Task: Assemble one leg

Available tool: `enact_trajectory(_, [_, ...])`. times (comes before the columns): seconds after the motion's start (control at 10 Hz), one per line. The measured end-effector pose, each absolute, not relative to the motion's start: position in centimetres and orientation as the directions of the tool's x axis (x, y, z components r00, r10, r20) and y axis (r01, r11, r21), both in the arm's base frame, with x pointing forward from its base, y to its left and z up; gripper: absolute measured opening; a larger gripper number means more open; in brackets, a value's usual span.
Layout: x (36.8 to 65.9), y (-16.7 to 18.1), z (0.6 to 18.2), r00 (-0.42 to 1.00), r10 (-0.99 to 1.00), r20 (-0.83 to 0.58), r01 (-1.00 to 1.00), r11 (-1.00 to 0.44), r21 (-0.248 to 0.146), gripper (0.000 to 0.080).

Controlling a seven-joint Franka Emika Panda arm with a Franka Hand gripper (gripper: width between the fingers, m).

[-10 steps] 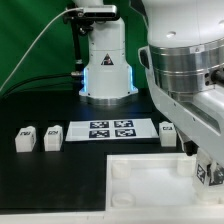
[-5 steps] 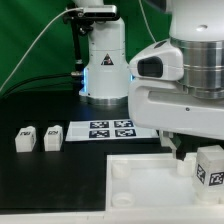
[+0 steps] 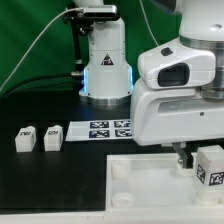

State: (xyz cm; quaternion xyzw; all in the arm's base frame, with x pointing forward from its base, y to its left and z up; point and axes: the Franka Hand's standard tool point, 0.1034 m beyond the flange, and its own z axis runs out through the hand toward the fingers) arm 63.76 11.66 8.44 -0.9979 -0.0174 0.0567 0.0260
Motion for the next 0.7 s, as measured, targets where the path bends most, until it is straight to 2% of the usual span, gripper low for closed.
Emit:
enact_trajectory(0.1, [63.76, 11.61, 8.43, 0.993, 0.032, -0.113, 0.026, -0.998, -0.054, 0.0380])
enact_trajectory(0.2, [63.73, 11.65, 8.41, 0.990, -0.075, -0.120, -0.080, -0.996, -0.045, 0.0292])
enact_trajectory(0.5, [63.89, 11.38, 8.27, 0.923, -0.366, -0.118, -0.370, -0.929, -0.012, 0.0292])
enact_trajectory(0.7, [63.62, 11.20, 8.28, 0.755, -0.650, -0.087, -0.652, -0.758, 0.003, 0.0292])
